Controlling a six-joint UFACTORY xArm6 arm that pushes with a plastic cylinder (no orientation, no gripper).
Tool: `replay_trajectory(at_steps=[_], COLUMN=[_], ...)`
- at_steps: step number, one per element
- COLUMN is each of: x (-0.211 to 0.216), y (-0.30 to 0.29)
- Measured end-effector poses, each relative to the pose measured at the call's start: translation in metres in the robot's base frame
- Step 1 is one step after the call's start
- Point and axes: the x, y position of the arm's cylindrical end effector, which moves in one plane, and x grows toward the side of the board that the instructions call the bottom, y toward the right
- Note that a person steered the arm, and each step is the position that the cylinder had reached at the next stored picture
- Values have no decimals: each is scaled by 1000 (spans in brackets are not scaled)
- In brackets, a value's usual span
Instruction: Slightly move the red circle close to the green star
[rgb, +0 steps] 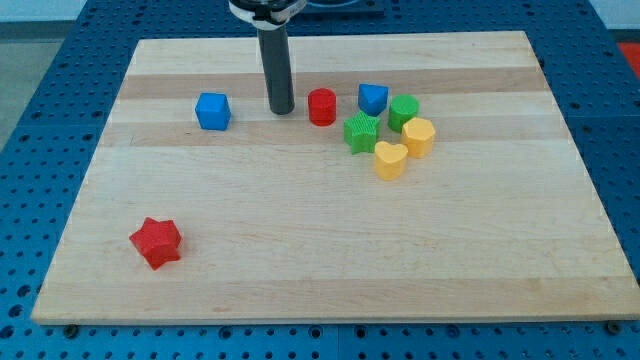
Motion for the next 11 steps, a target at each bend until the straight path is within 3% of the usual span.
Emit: replay_trajectory(at_steps=[11], x=[4], y=[28])
